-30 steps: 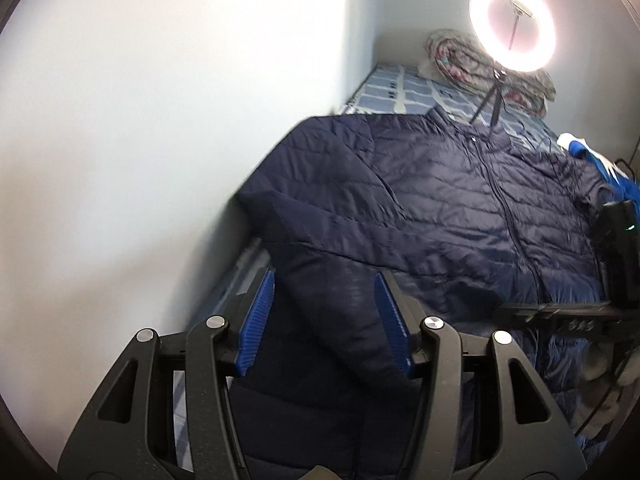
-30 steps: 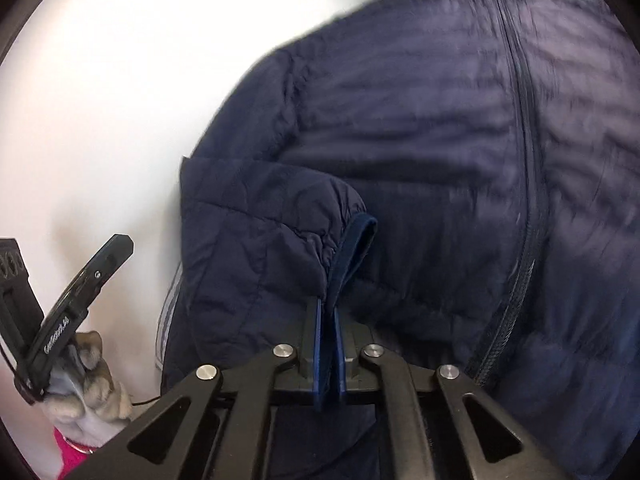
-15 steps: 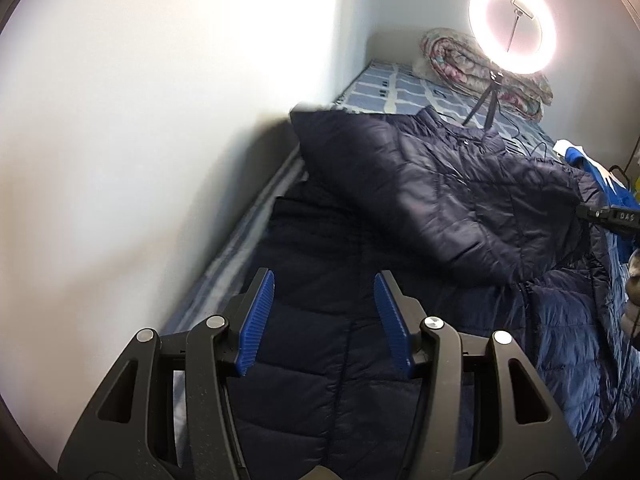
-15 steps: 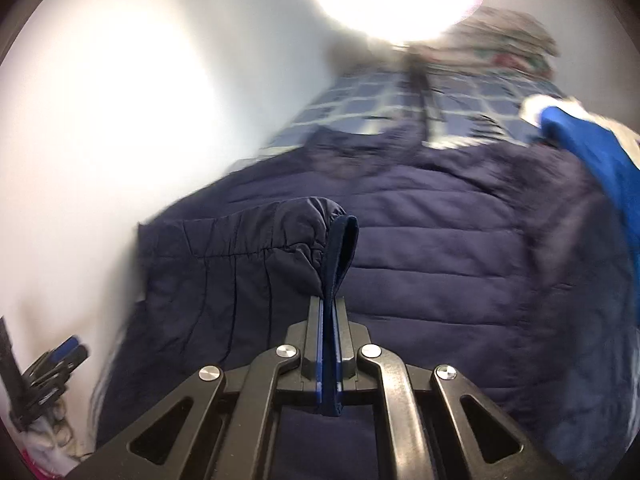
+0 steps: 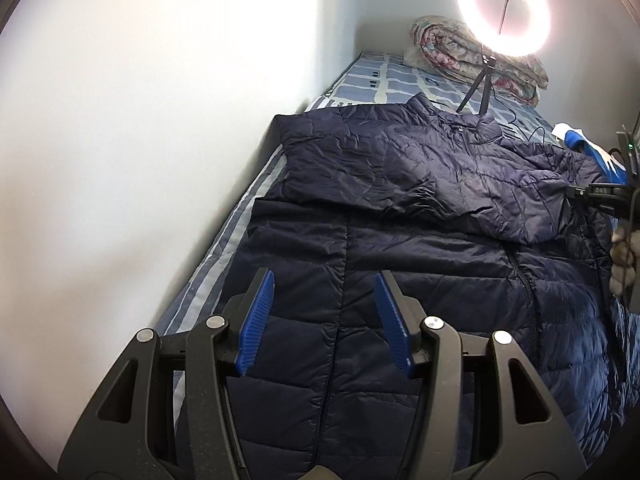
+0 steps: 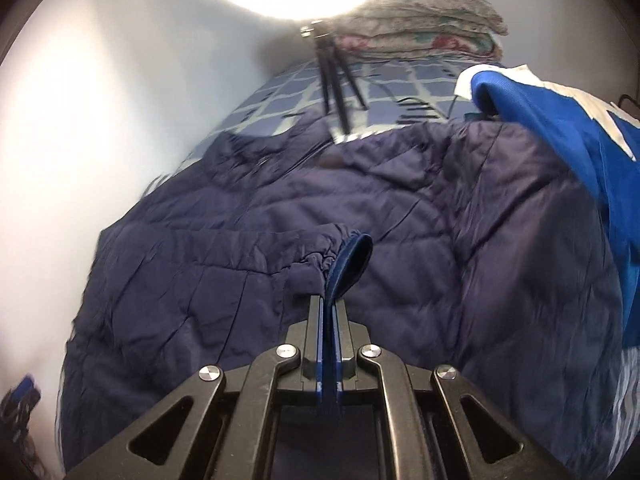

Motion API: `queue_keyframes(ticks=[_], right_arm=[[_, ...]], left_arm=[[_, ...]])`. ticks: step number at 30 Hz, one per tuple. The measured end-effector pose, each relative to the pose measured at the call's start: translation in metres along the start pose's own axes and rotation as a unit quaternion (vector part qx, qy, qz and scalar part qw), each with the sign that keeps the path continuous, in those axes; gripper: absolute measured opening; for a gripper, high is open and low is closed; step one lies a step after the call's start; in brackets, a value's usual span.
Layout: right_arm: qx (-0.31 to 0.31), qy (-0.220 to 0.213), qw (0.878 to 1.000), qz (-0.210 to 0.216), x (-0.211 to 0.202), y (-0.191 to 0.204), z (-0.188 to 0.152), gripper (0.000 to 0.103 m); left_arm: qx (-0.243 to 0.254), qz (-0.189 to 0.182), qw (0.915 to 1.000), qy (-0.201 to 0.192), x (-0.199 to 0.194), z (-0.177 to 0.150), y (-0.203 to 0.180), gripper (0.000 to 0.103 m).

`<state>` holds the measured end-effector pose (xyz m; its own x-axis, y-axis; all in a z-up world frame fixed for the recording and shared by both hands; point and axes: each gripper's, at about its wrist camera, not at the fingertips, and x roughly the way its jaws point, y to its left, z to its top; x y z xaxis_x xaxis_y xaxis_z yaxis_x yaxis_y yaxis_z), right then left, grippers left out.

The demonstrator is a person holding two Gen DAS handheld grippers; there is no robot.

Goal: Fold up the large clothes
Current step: 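Carry the held sleeve across the jacket body with the right gripper, then open the right gripper to release the sleeve on the jacket body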

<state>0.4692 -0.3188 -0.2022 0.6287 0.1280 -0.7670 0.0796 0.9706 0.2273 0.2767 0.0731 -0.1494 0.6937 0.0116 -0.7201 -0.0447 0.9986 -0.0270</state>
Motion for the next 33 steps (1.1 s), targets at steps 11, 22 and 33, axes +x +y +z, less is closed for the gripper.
queue_keyframes(ticks=[11, 22, 33], right_arm=[[-0.017, 0.04, 0.997, -0.07, 0.049, -0.007, 0.003, 0.001], [0.001, 0.017, 0.999, -0.03, 0.017, -0.009, 0.004, 0.031], [-0.008, -0.065, 0.998, 0.014, -0.143, -0.01, -0.03, 0.043]], left_arm=[[0.007, -0.008, 0.9999, -0.008, -0.004, 0.002, -0.001, 0.055], [0.018, -0.017, 0.9994, -0.024, -0.021, 0.008, -0.012, 0.055], [0.063, -0.08, 0.9932, -0.057, -0.058, 0.004, -0.062, 0.055]])
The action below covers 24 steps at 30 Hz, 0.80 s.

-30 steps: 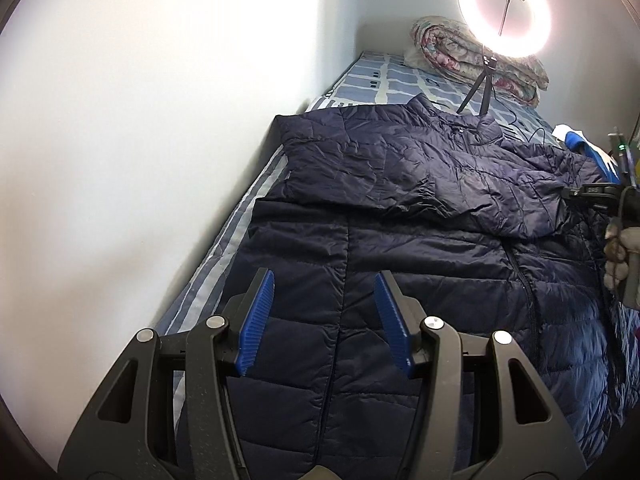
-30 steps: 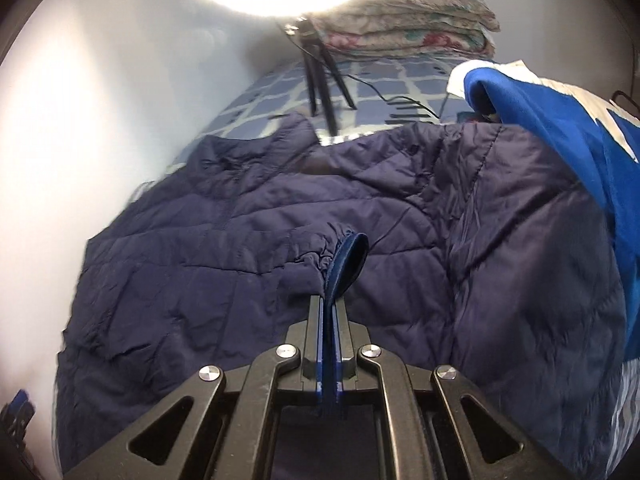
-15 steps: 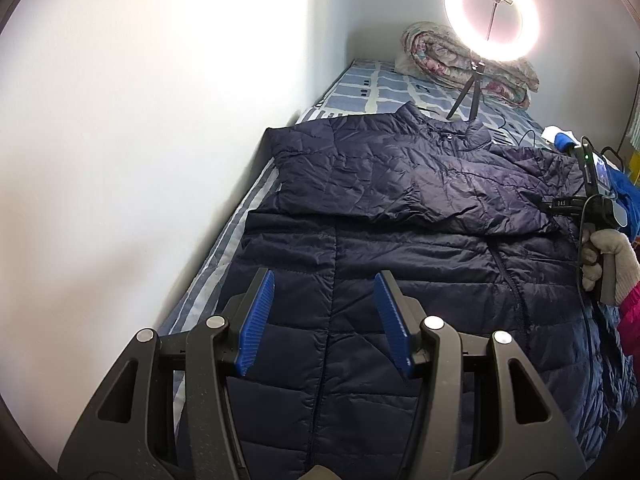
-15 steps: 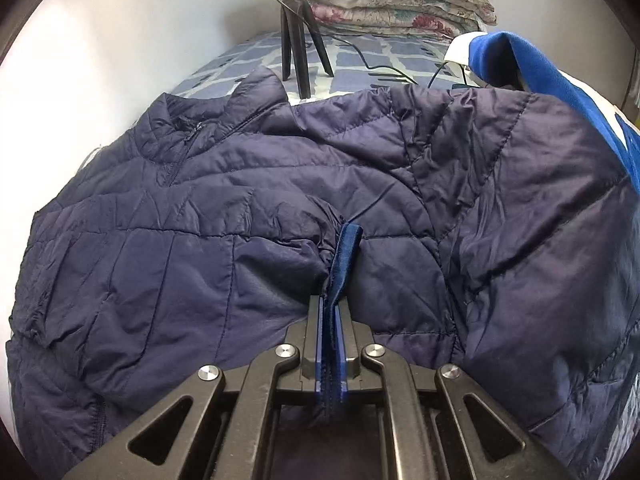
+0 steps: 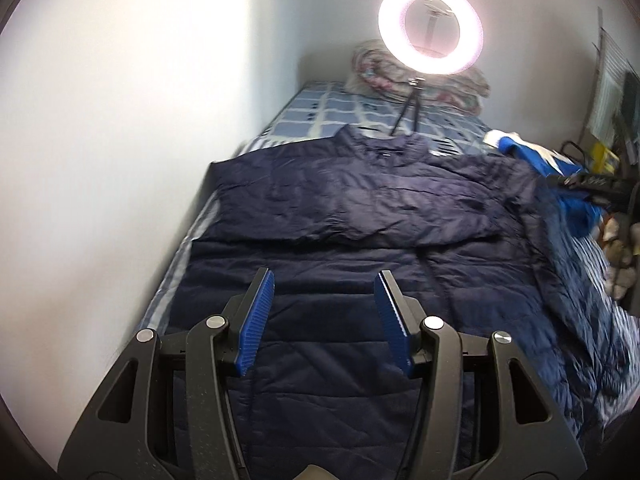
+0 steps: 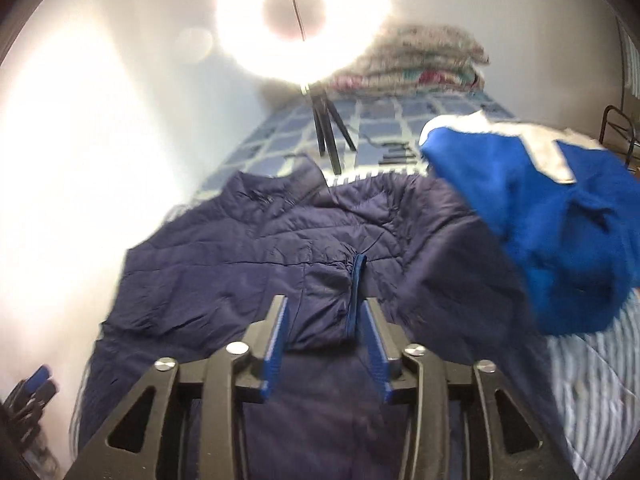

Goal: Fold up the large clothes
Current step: 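Open the right gripper to release the sleeve on the jacket body, then grasp the other sleeve cuff with the left gripper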

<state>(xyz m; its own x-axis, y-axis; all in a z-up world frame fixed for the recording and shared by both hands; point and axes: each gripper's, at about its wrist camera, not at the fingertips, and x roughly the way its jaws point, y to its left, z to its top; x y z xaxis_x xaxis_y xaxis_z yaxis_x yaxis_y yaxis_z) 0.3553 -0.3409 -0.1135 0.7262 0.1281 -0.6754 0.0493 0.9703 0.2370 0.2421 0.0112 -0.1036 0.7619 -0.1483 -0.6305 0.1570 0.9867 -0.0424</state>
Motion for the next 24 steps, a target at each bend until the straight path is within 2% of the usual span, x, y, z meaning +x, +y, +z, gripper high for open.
queue_keyframes(ticks=[5, 7, 8, 12, 14, 16, 18, 22, 24], right_arm=[[-0.017, -0.019, 1.0, -0.016, -0.081, -0.002, -0.031, 0.045], [-0.024, -0.02, 0.999, -0.032, -0.104, -0.006, -0.045, 0.053], [-0.031, -0.019, 0.998, -0.05, -0.119, -0.008, -0.056, 0.053], [-0.018, -0.016, 0.998, -0.059, -0.16, -0.033, -0.092, 0.053], [0.0, -0.015, 0.998, -0.065, -0.178, -0.051, -0.106, 0.053], [0.008, -0.019, 0.996, -0.084, -0.197, -0.067, -0.118, 0.053], [0.019, -0.023, 0.995, -0.095, -0.217, -0.083, -0.129, 0.053], [0.047, -0.04, 0.992, -0.107, -0.256, -0.11, -0.143, 0.053], [0.05, -0.048, 0.991, -0.117, -0.27, -0.116, -0.149, 0.053]], left_arm=[[0.032, -0.041, 0.9986, -0.003, -0.013, -0.004, -0.04, 0.055], [0.037, -0.06, 0.9975, -0.002, -0.018, -0.007, -0.055, 0.055], [0.04, -0.072, 0.9966, -0.001, -0.021, -0.009, -0.065, 0.055], [0.063, -0.11, 0.9918, -0.002, -0.031, -0.022, -0.11, 0.055], [0.071, -0.142, 0.9873, 0.006, -0.034, -0.034, -0.138, 0.055], [0.077, -0.185, 0.9794, 0.025, -0.034, -0.049, -0.168, 0.055], [0.095, -0.211, 0.972, 0.041, -0.033, -0.062, -0.197, 0.055], [0.148, -0.267, 0.949, 0.08, -0.034, -0.092, -0.268, 0.055], [0.166, -0.3, 0.9343, 0.098, -0.037, -0.103, -0.304, 0.055]])
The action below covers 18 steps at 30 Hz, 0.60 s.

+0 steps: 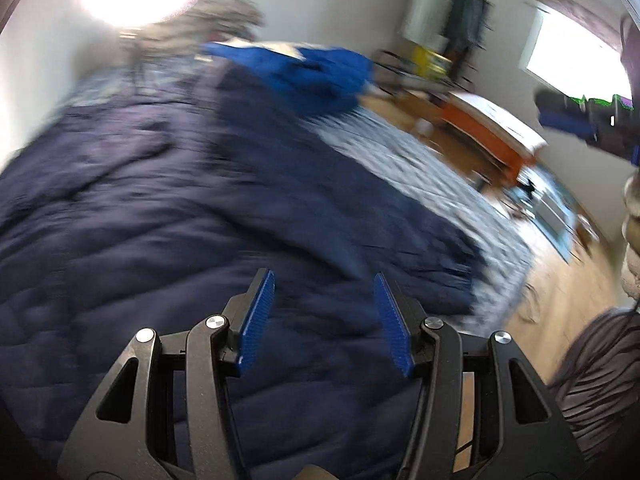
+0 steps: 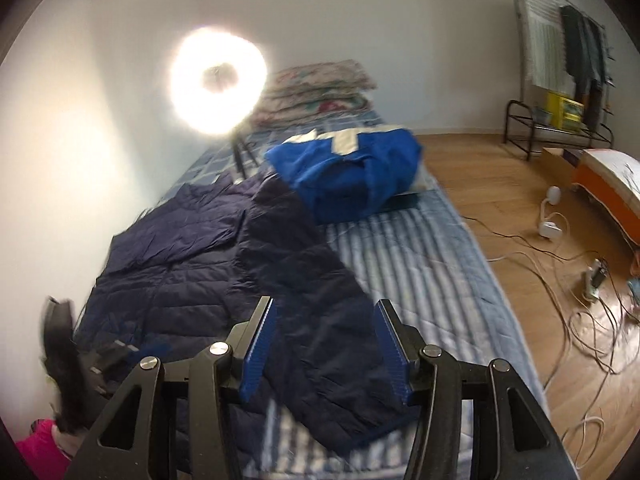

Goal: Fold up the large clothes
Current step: 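Grasp the other sleeve cuff with the left gripper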

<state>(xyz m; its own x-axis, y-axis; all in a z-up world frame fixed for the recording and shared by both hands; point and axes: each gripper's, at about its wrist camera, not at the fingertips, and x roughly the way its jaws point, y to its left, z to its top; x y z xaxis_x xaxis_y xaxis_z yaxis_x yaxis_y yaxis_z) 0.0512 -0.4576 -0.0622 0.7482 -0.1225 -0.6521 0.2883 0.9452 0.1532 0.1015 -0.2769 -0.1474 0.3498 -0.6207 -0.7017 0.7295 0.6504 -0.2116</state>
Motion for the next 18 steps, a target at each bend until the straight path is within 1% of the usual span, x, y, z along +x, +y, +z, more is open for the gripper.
queue_keyframes(ticks=[2, 4, 9, 12, 14, 18], right_arm=[[0.003, -0.008, 1.0, -0.009, -0.008, -0.006, -0.003, 0.053], [0.01, -0.01, 1.0, -0.007, -0.011, -0.012, -0.005, 0.053], [0.028, -0.015, 0.999, -0.004, -0.02, -0.028, -0.013, 0.053], [0.038, -0.015, 0.999, -0.005, -0.018, -0.037, -0.017, 0.053], [0.04, -0.014, 0.999, -0.006, -0.016, -0.038, -0.02, 0.053], [0.045, -0.019, 0.999, -0.002, -0.015, -0.04, -0.021, 0.053]], left_arm=[[0.015, -0.03, 0.9994, 0.01, 0.015, 0.002, -0.029, 0.055], [0.039, -0.054, 0.9974, 0.026, 0.035, 0.004, -0.06, 0.055], [0.069, -0.082, 0.9915, 0.075, 0.079, 0.003, -0.108, 0.055], [0.087, -0.079, 0.9882, 0.098, 0.097, -0.003, -0.124, 0.055], [0.105, -0.066, 0.986, 0.112, 0.107, -0.008, -0.132, 0.055], [0.132, -0.039, 0.9824, 0.126, 0.119, -0.017, -0.139, 0.055]])
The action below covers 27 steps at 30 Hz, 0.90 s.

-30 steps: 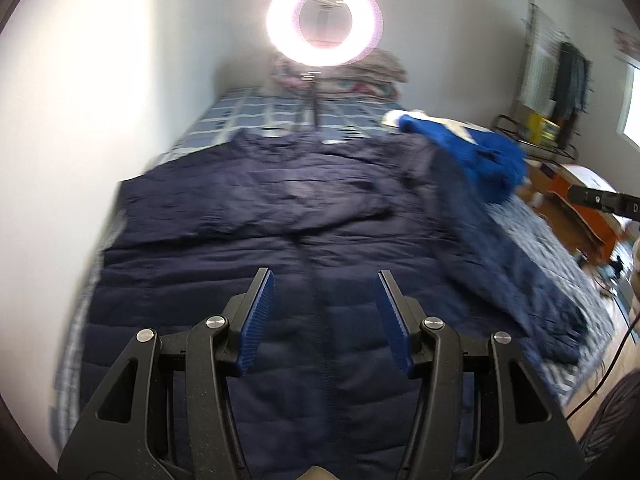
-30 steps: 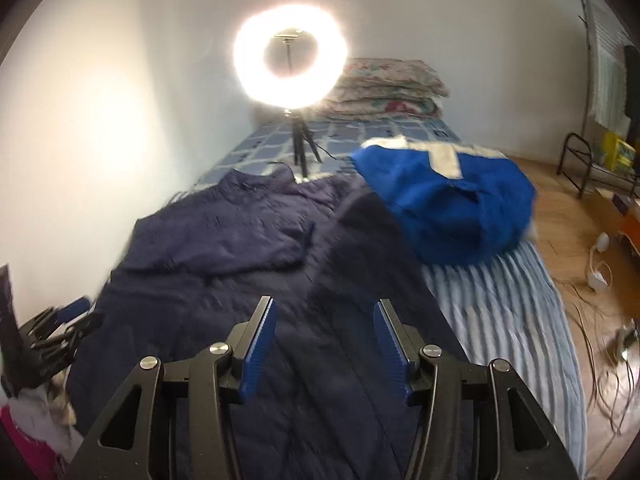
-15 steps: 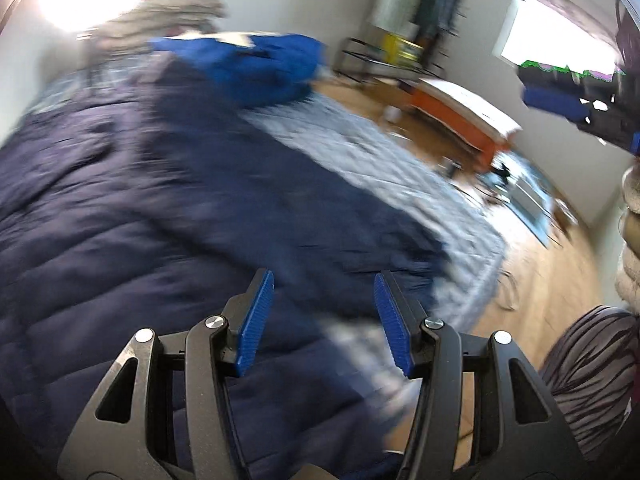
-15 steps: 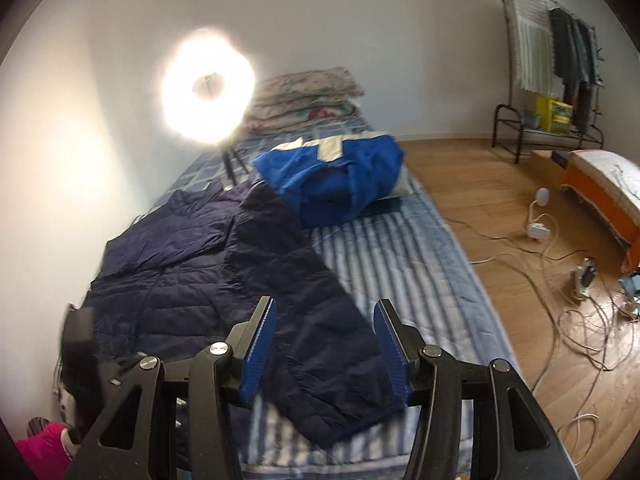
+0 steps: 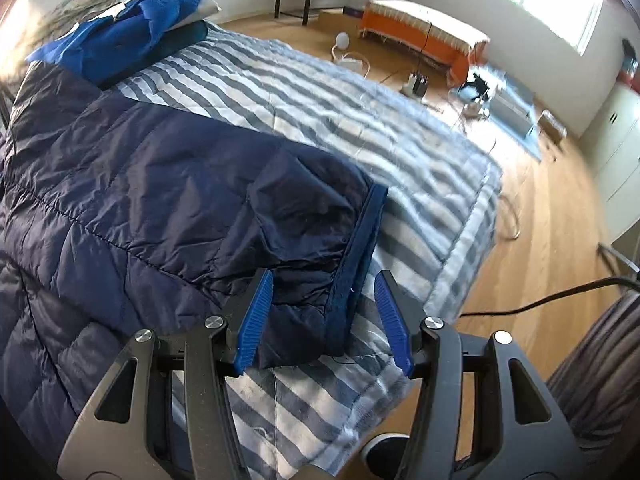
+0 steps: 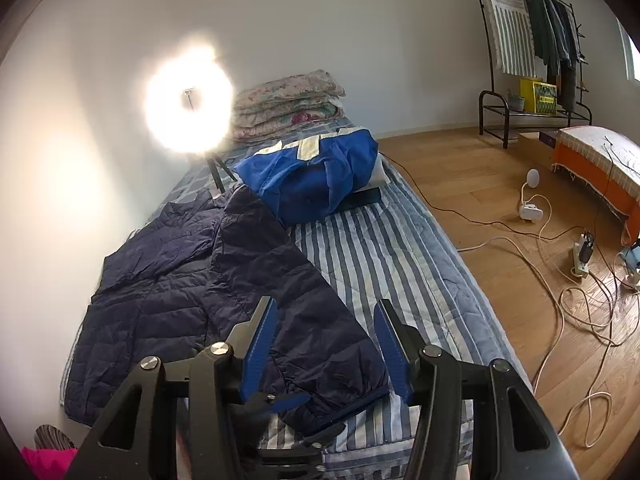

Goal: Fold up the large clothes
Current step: 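Grasp the other sleeve cuff with the left gripper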

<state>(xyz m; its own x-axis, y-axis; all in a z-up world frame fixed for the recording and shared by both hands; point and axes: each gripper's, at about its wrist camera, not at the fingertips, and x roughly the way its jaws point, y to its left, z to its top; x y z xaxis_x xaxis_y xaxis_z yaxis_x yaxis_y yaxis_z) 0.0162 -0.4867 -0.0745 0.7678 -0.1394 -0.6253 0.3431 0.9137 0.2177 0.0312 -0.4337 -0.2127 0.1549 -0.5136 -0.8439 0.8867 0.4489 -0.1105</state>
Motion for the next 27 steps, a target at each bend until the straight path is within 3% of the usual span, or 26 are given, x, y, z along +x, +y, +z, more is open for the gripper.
queue_keyframes(ticks=[9, 13, 22, 27], right_arm=[[0.031, -0.014, 0.999, 0.002, -0.005, -0.013, 0.002, 0.053], [0.035, -0.015, 0.999, 0.001, -0.006, -0.015, 0.003, 0.053], [0.019, -0.004, 1.0, 0.002, 0.005, -0.007, 0.003, 0.053], [0.006, 0.01, 1.0, 0.004, 0.019, 0.005, 0.004, 0.053]], left_arm=[[0.018, 0.032, 0.9993, 0.004, 0.013, -0.005, -0.006, 0.052], [-0.027, -0.005, 0.9996, 0.001, 0.006, 0.0, 0.009, 0.008], [-0.132, -0.068, 0.9866, -0.068, -0.068, 0.007, 0.059, 0.005], [-0.159, -0.046, 0.98, -0.111, -0.114, 0.007, 0.102, 0.005]])
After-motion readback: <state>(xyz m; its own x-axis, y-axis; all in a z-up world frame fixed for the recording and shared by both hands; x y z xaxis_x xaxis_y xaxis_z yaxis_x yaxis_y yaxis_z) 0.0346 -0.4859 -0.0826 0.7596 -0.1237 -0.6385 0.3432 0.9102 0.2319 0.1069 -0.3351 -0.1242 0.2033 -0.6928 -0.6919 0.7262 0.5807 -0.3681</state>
